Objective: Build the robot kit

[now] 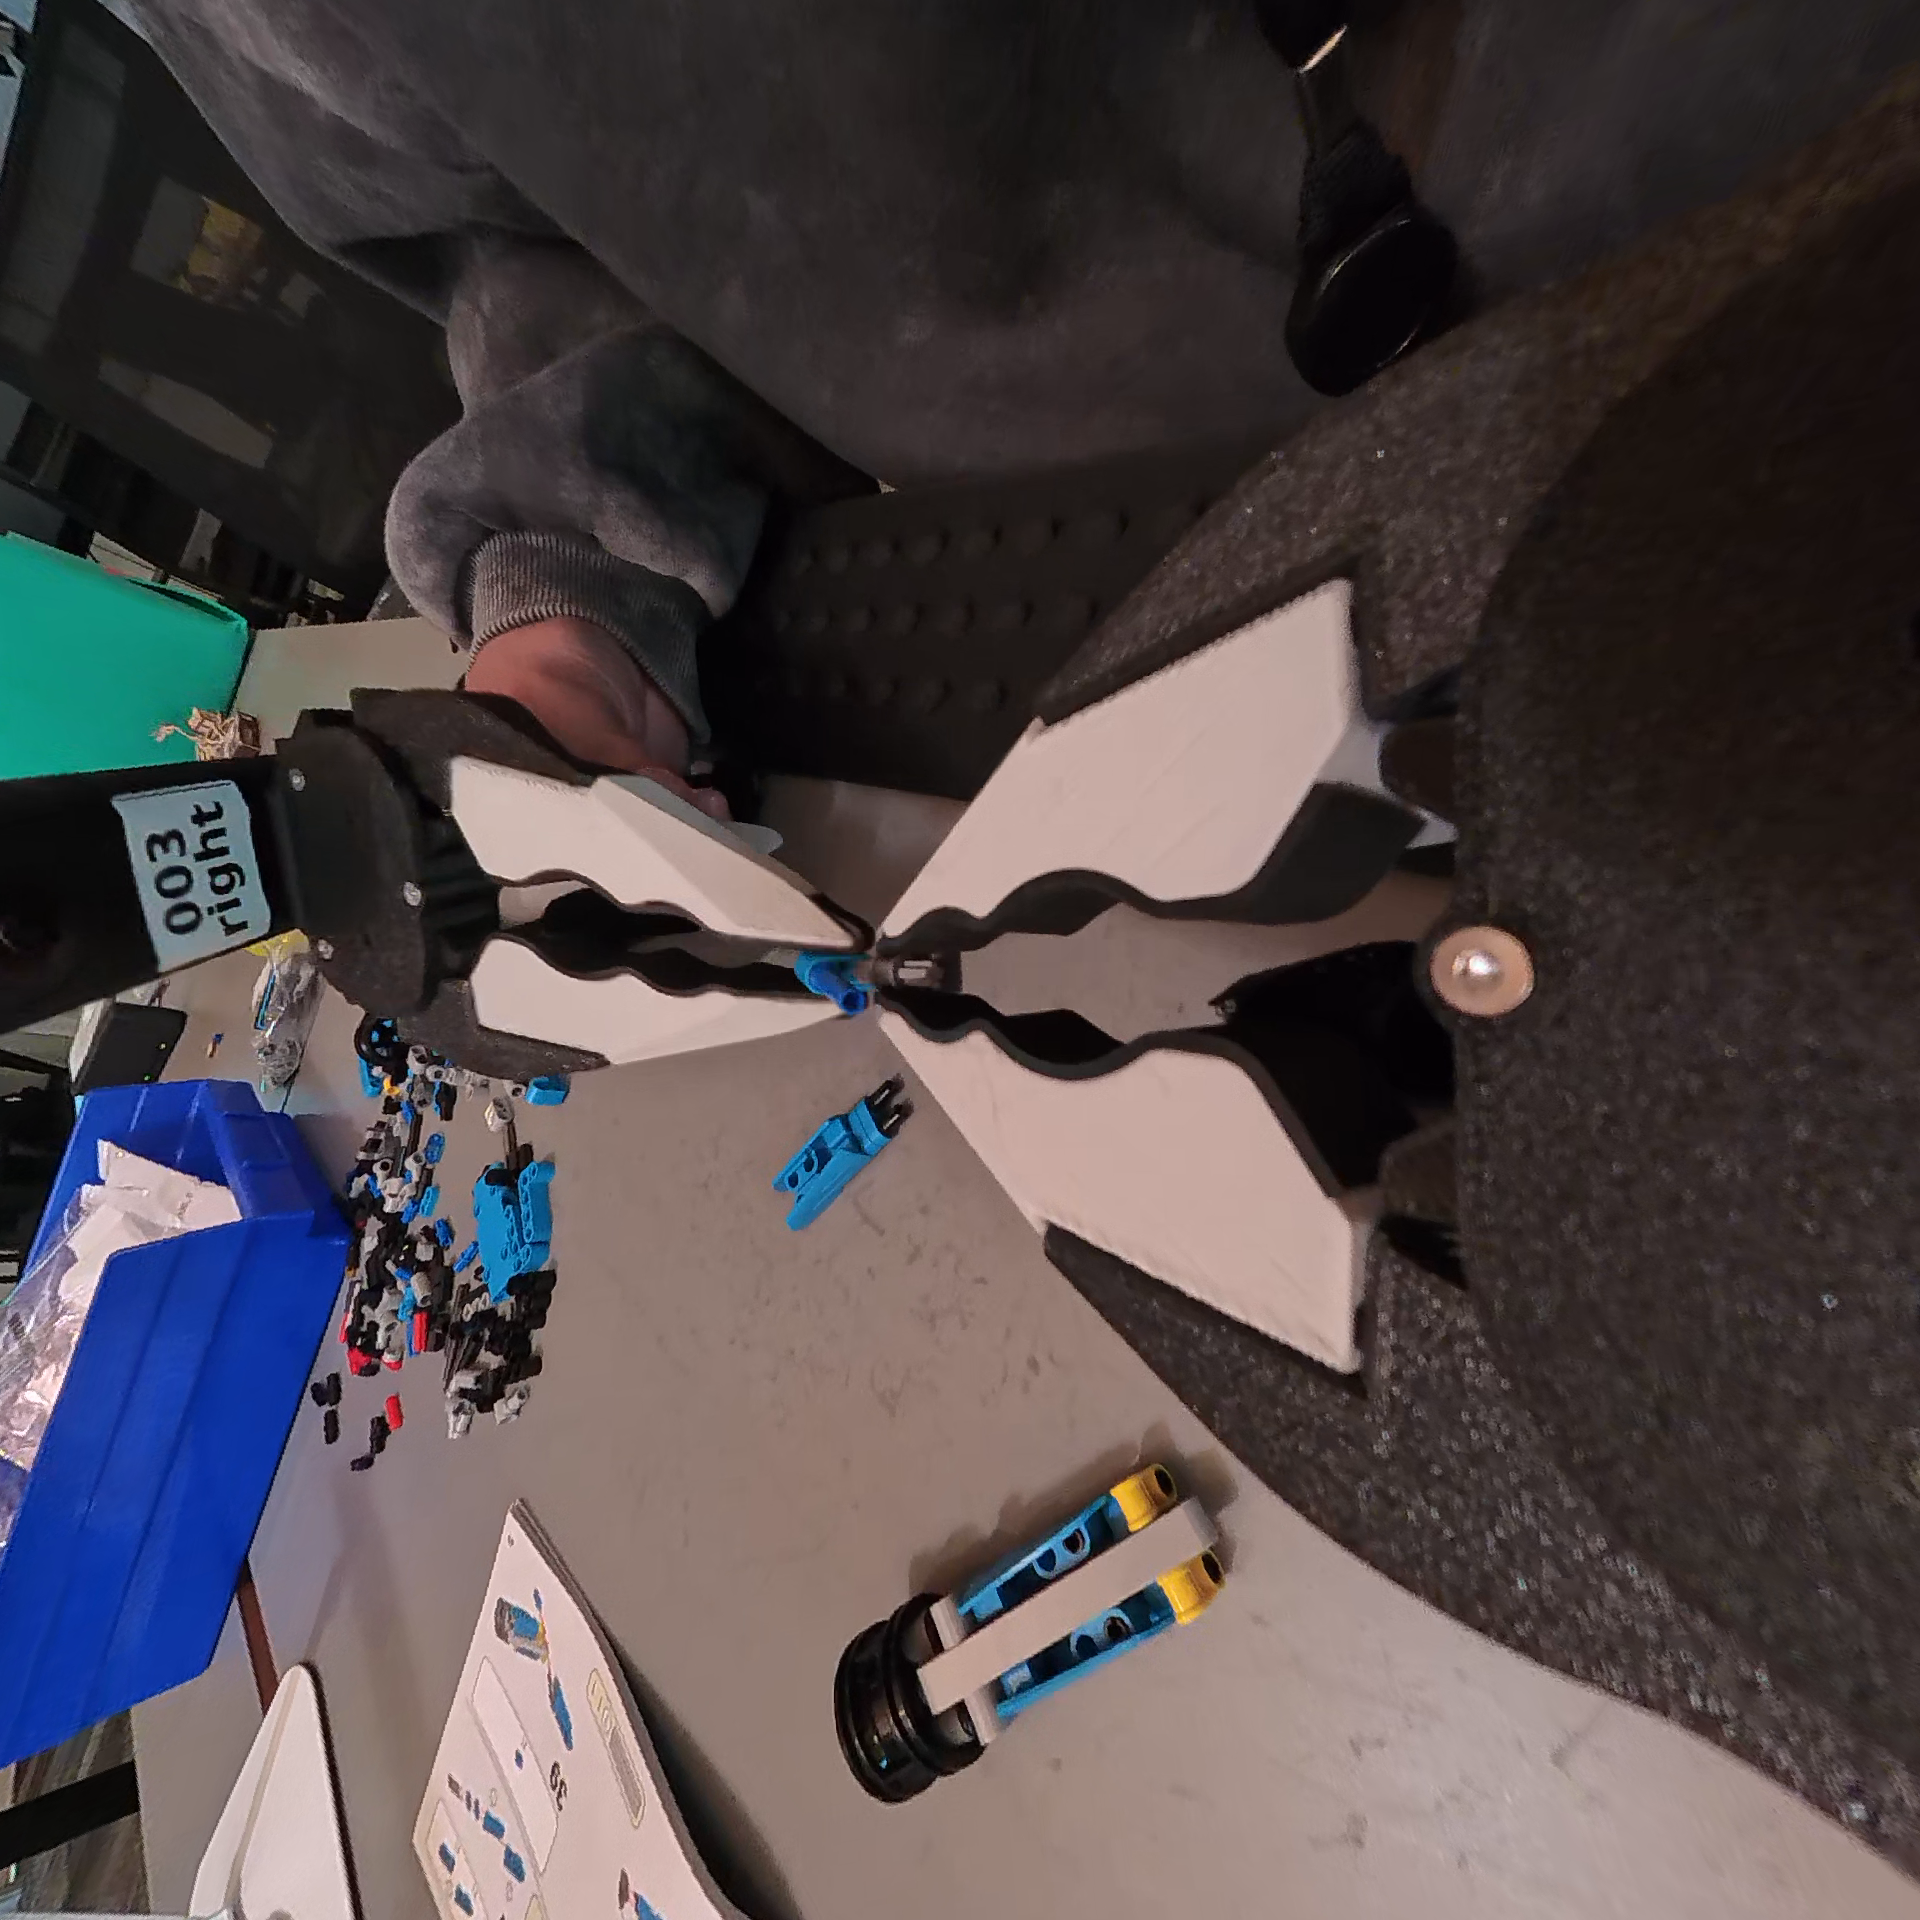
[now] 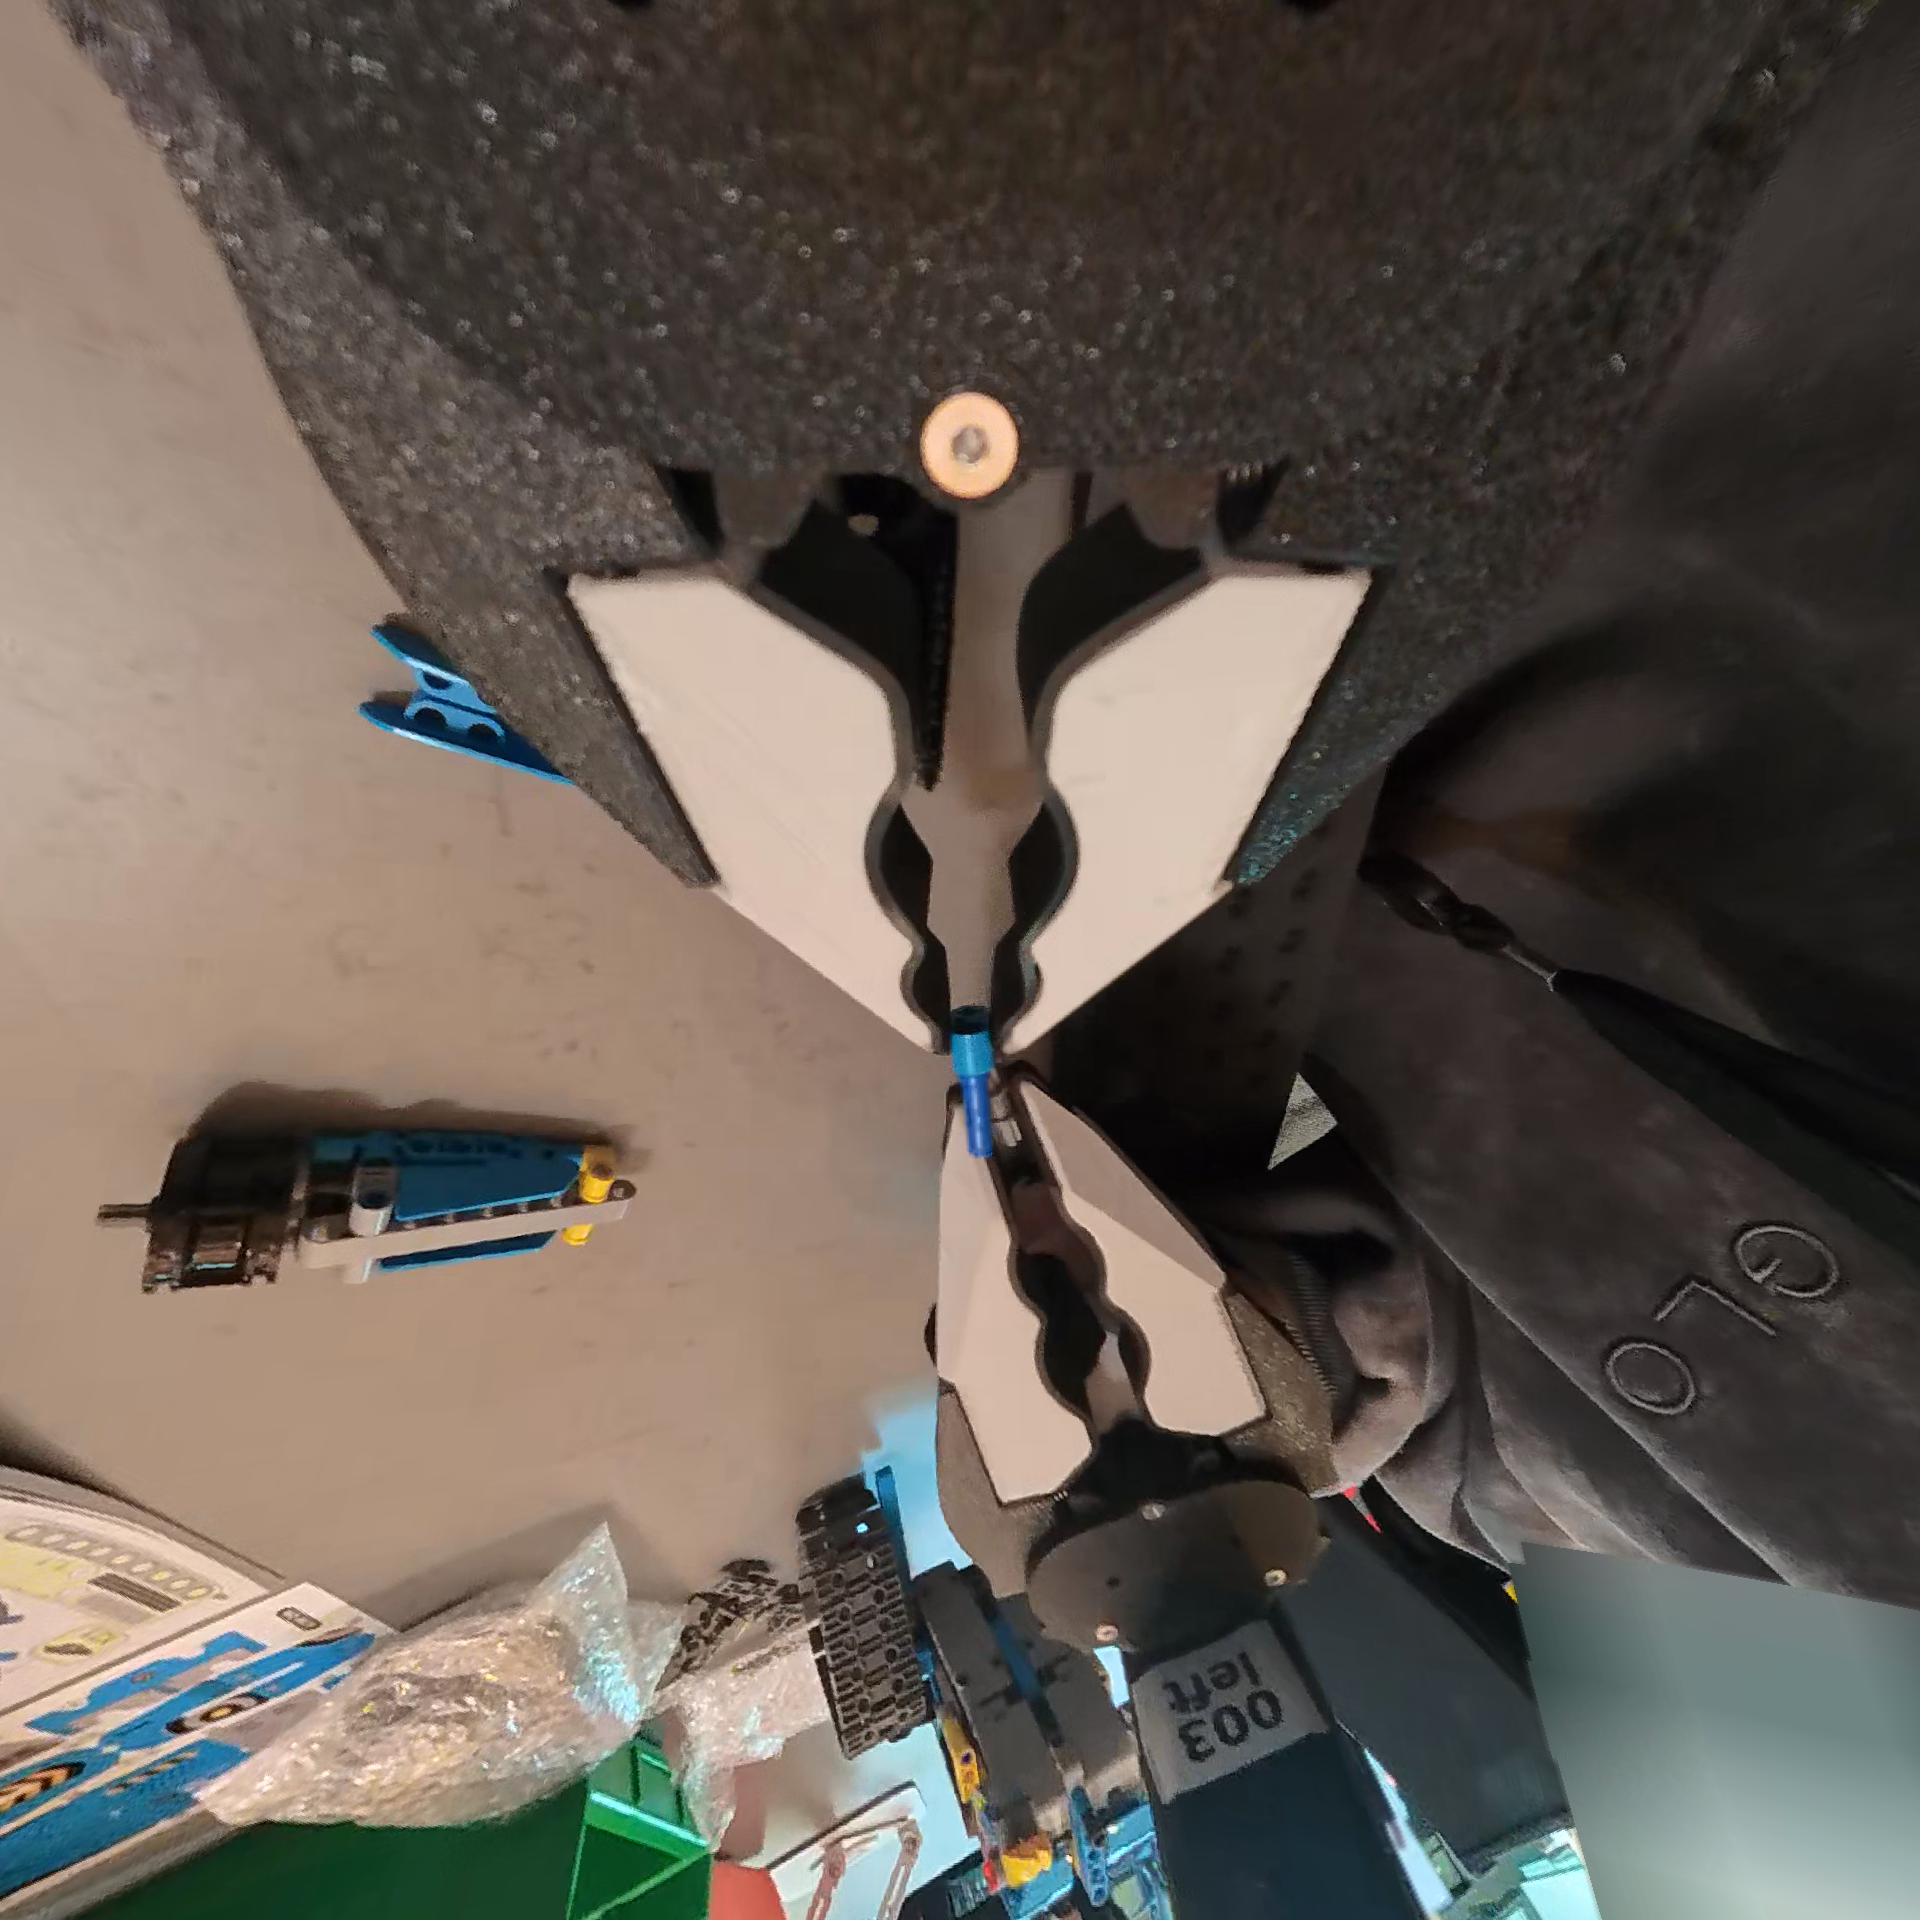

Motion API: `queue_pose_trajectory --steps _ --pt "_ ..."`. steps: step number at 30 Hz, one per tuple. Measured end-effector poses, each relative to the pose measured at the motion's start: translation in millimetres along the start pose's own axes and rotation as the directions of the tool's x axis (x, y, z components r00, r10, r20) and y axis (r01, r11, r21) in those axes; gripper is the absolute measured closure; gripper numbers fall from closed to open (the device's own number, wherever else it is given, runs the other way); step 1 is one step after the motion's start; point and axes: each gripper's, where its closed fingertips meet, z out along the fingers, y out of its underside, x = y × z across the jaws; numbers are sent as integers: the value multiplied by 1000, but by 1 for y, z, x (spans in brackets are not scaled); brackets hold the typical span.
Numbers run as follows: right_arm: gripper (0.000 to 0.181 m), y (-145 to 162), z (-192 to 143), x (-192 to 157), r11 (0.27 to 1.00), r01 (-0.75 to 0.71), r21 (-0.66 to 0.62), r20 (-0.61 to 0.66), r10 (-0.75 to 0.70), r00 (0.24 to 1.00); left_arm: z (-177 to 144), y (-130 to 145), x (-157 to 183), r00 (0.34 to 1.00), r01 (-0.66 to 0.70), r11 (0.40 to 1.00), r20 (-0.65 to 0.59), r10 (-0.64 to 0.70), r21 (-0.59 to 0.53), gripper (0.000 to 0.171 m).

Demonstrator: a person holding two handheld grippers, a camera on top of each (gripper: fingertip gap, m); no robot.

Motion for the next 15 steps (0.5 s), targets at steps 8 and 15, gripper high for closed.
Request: queue_pose_trajectory --steps 8,15 --pt "174 -1 1 -3 1000 7 19 22 -7 1000 -1 -1 -1 998 46 999 -32 -46 10 166" --pt "174 -2 2 1 995 101 8 -33 -100 994 -2 -1 -4 993 105 994 -52 -104 9 166"
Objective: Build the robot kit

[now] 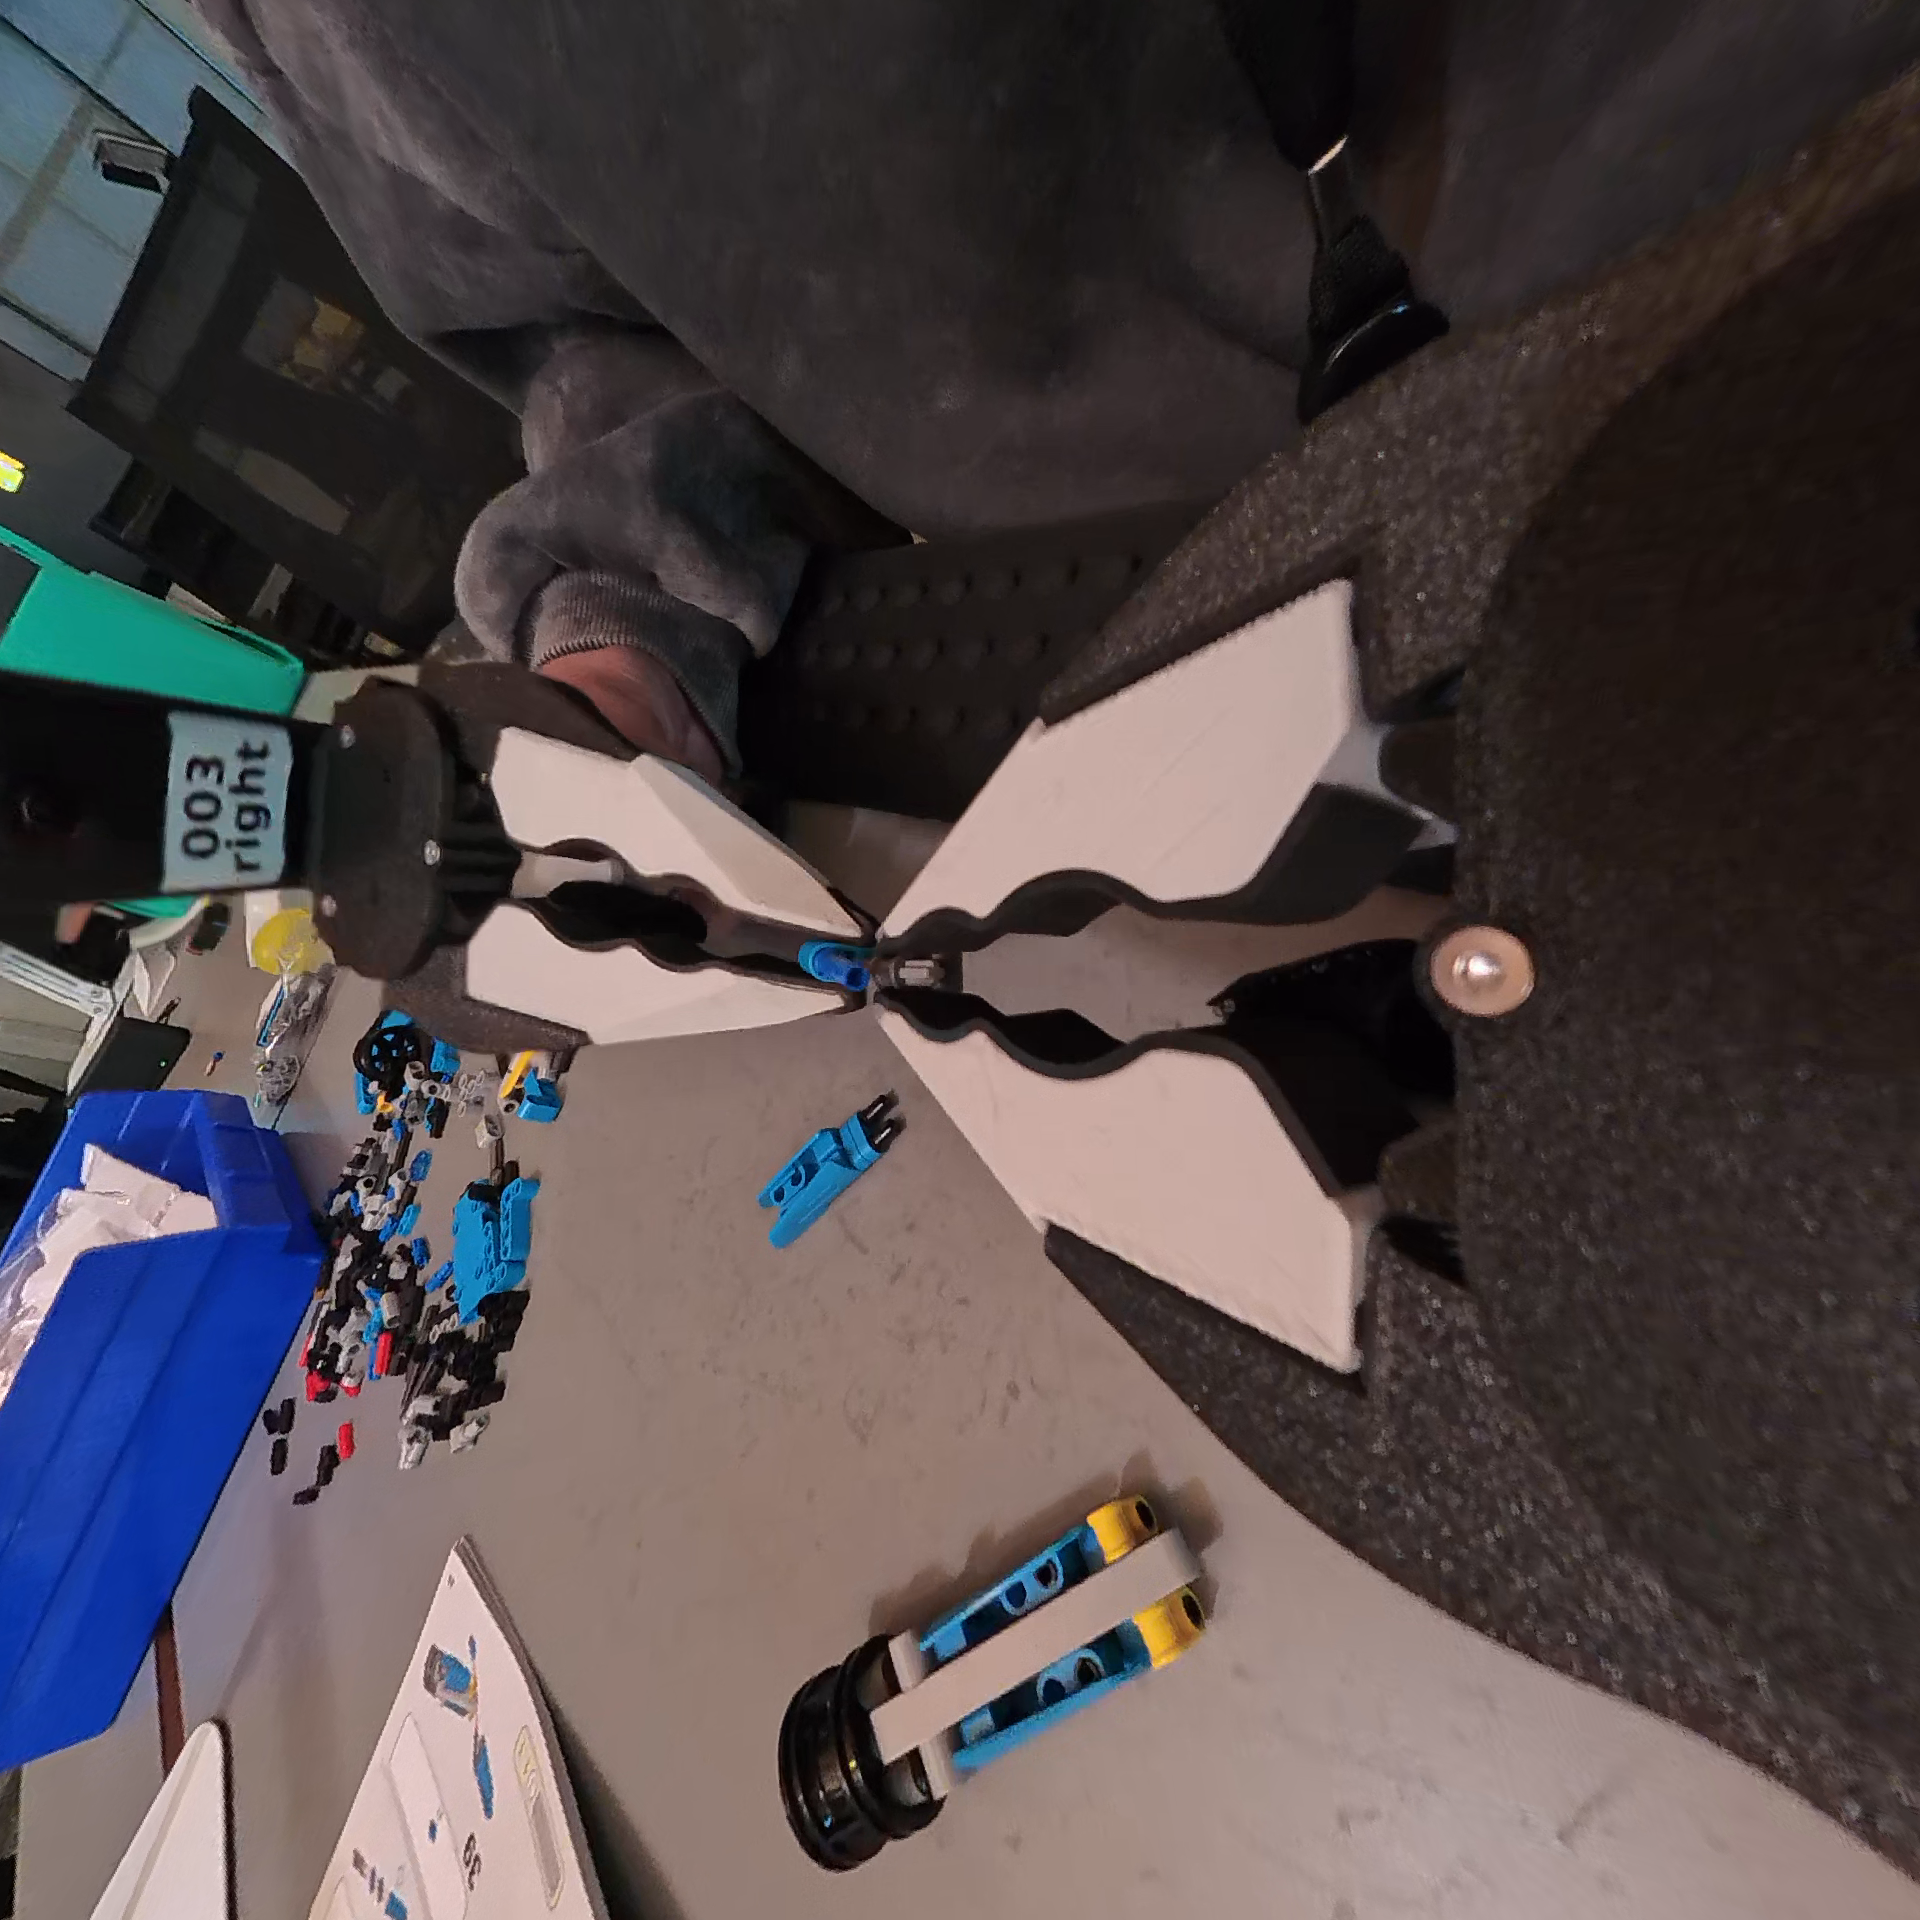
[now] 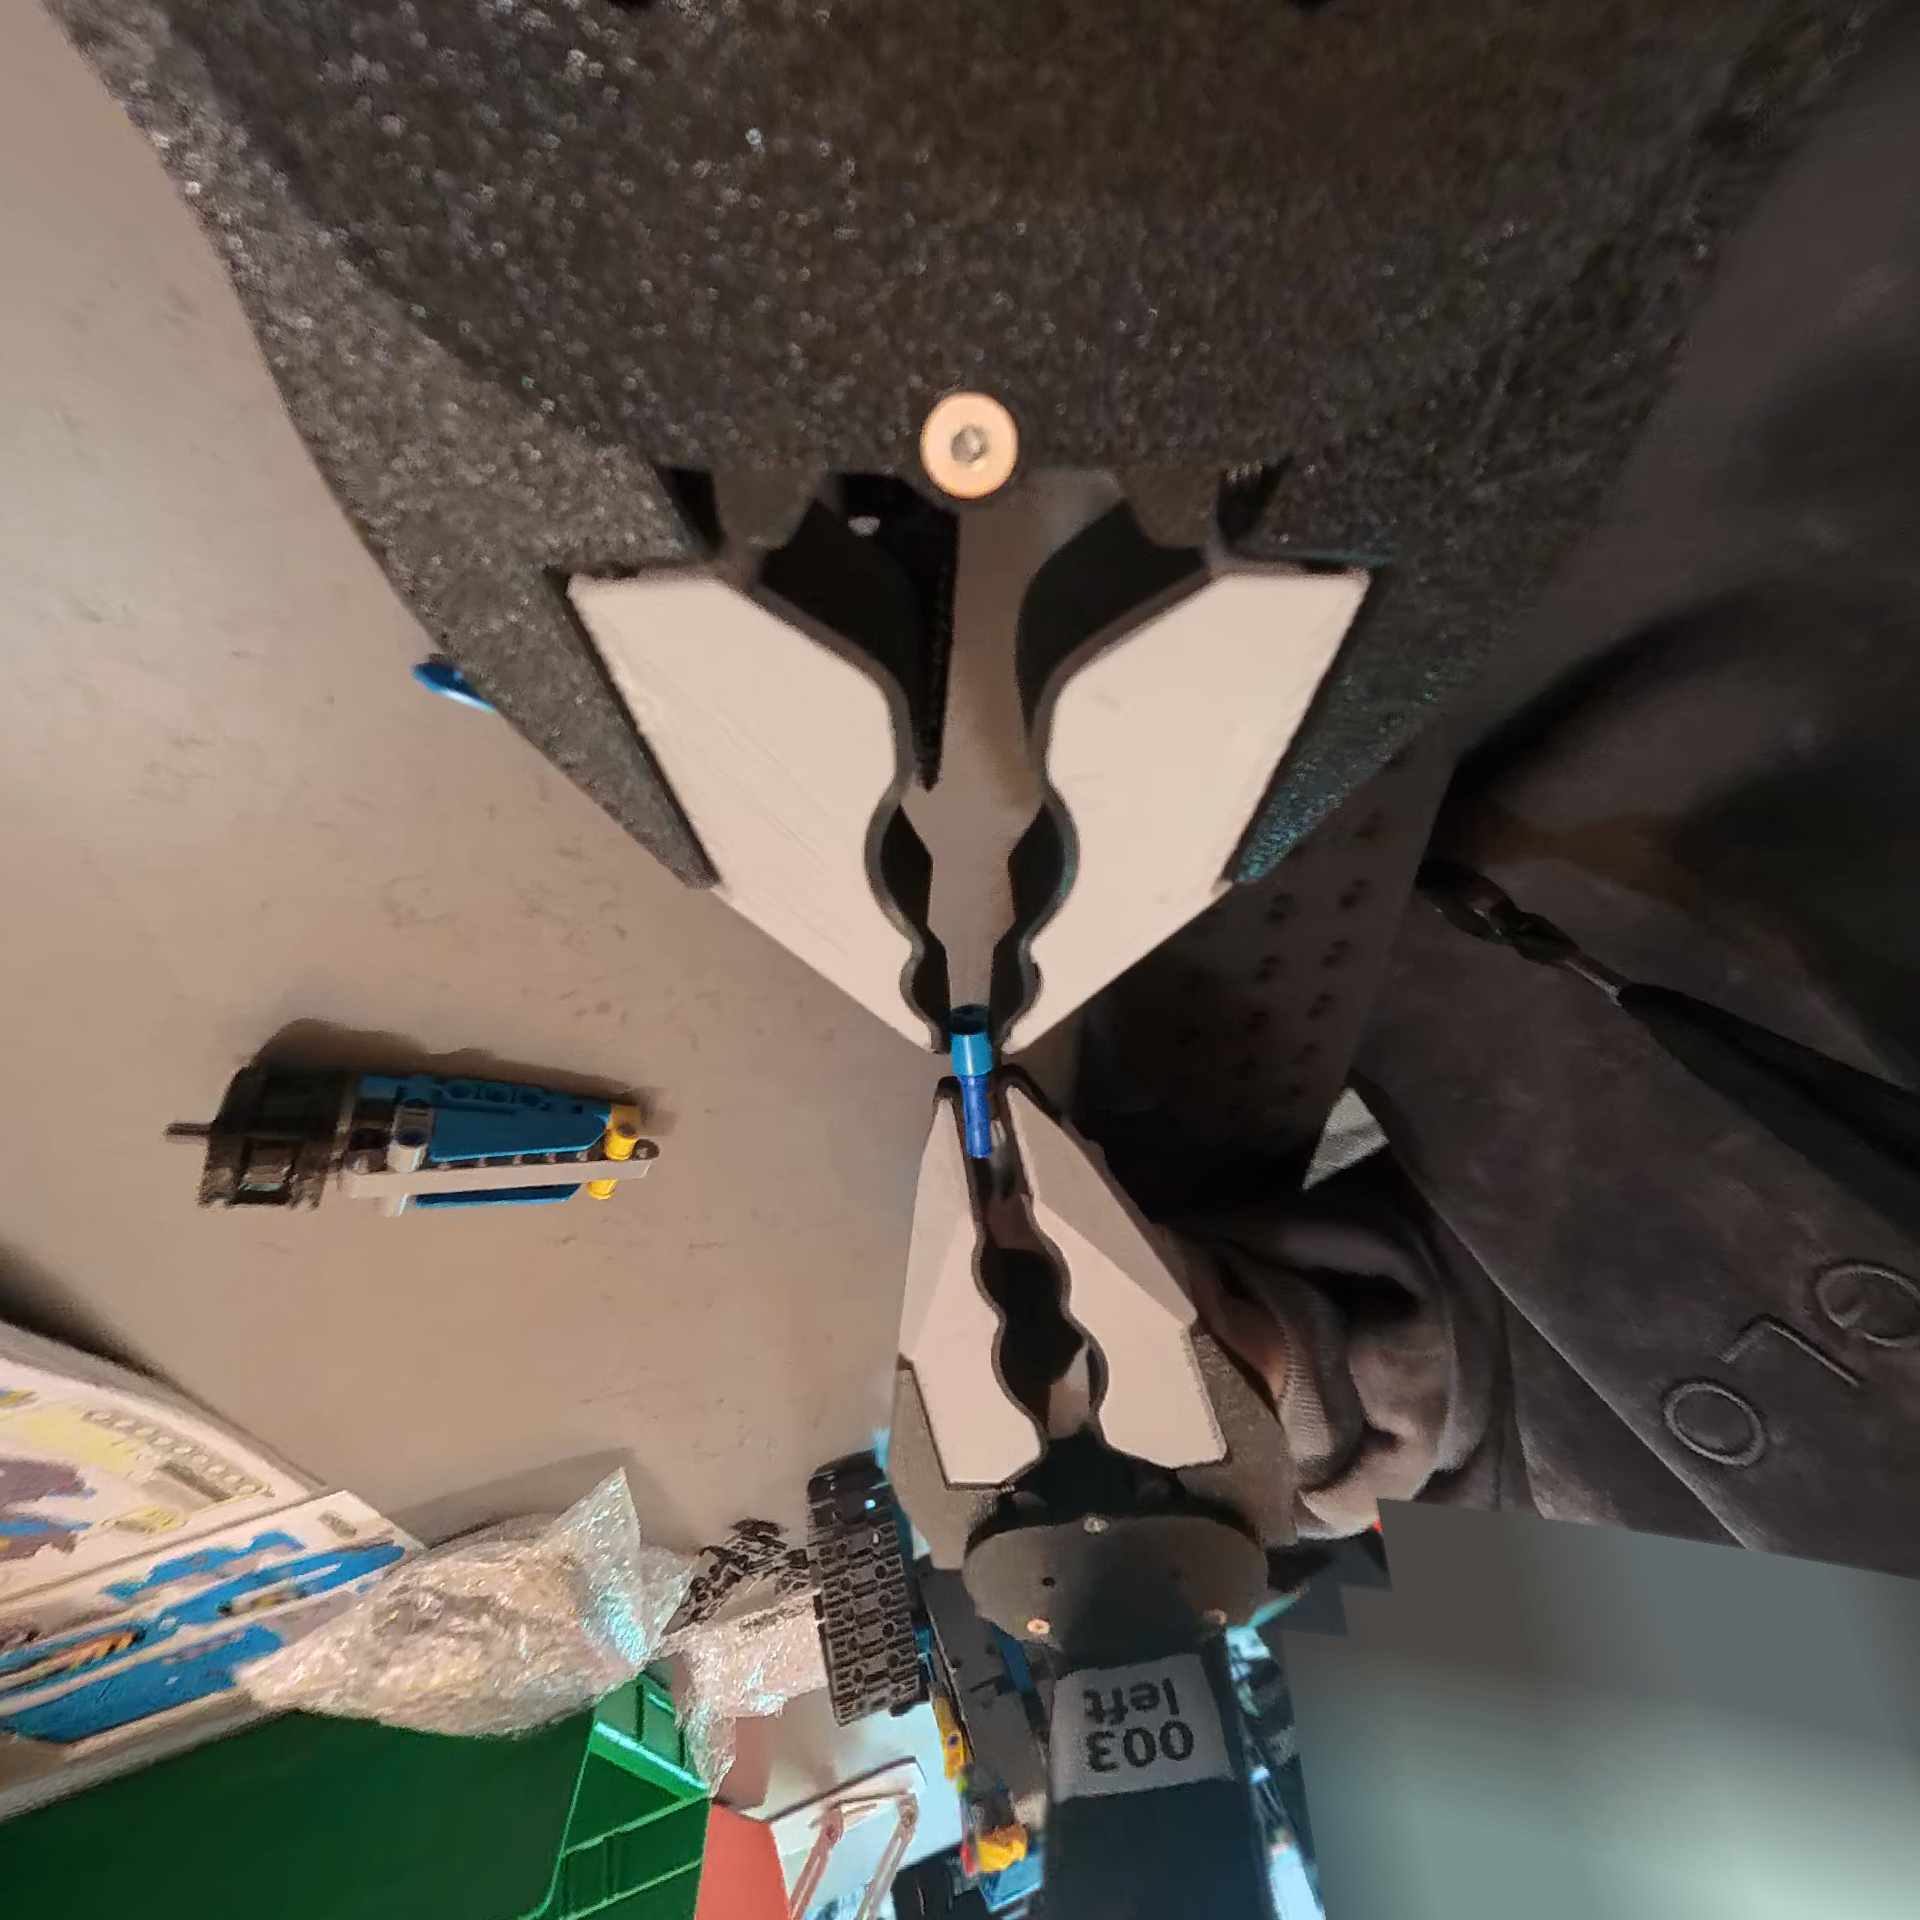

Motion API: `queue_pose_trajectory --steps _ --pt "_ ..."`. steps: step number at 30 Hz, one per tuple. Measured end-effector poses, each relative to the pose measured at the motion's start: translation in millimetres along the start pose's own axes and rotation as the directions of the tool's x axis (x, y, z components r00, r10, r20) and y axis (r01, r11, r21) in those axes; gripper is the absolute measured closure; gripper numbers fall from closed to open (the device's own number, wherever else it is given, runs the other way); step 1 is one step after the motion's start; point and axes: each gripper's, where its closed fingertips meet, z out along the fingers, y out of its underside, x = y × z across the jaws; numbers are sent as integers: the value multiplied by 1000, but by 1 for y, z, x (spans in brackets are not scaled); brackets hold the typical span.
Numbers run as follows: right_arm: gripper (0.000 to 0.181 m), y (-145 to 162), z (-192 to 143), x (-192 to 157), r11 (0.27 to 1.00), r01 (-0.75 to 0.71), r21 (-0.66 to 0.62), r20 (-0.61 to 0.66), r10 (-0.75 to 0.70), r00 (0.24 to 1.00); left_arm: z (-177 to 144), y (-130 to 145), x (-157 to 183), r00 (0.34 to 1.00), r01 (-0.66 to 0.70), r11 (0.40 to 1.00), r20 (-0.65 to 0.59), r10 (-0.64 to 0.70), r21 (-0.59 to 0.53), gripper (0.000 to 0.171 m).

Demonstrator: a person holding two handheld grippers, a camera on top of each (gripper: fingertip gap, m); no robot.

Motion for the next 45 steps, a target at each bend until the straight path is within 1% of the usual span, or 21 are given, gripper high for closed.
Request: queue_pose_trajectory --steps 4,6,10,13,16,17,20,24,26,28,30,31,33,34,35,36,37,38,39,42,45 --pt "174 -3 1 4 991 129 -17 -70 -130 989 -2 -3 -3 998 58 998 -19 -58 15 166" --pt "174 -6 1 5 976 215 -31 -109 -218 970 -3 -4 -5 994 103 994 -43 -101 24 166" --pt "174 -13 1 4 888 450 -98 -201 -461 864 -8 -9 -3 968 222 975 -130 -216 32 166" --pt "174 -19 1 3 830 544 -125 -234 -558 796 -10 -12 -1 943 286 958 -190 -274 34 167" --pt "174 -18 1 3 767 614 -185 -247 -641 727 -9 -10 0 935 296 955 -208 -286 18 167" --pt "174 -17 0 3 757 624 -194 -239 -654 718 -9 -9 1 937 291 957 -207 -282 14 167" --pt "174 -15 0 1 756 627 -188 -205 -654 728 -8 -8 3 937 282 959 -215 -275 0 167" --pt "174 -9 0 -3 827 547 -130 -123 -561 819 -5 -5 6 936 276 961 -223 -273 -18 167" --pt "174 -8 1 -1 837 532 -125 -127 -546 828 -5 -5 4 931 293 956 -221 -290 -21 167" --pt "174 -8 1 1 869 485 -95 -117 -493 862 -4 -5 0 930 307 951 -205 -304 -17 167" --pt "174 -4 1 8 915 396 -78 -100 -402 910 -3 -2 -7 932 322 946 -164 -322 -26 166" --pt "174 -2 0 13 924 372 -89 -111 -380 918 -4 0 -11 936 324 945 -135 -326 -31 166" --pt "174 10 -3 23 942 305 -144 -108 -321 941 -8 17 -31 960 281 955 16 -281 -96 166" --pt "174 20 -3 28 950 252 -183 -107 -274 956 -12 28 -41 973 218 964 103 -204 -152 166" --pt "174 29 -3 29 944 238 -226 -100 -266 959 -15 39 -48 979 147 965 171 -111 -215 166" --pt "174 35 -2 28 933 243 -264 -93 -275 957 -16 45 -48 982 88 962 185 -41 -258 166" --pt "174 39 -1 28 926 249 -284 -92 -285 954 -16 46 -41 988 47 964 155 -6 -263 166" --pt "174 40 0 30 920 258 -295 -102 -299 949 -15 45 -35 991 27 967 130 6 -255 165" --pt "174 40 1 32 912 273 -305 -115 -320 940 -15 45 -36 991 27 966 137 9 -258 165" --pt "174 37 0 34 899 312 -307 -141 -367 920 -13 49 -37 991 58 961 134 -22 -271 165" --pt "174 43 4 30 853 381 -357 -133 -450 883 -12 53 -40 989 85 954 137 -47 -288 165"
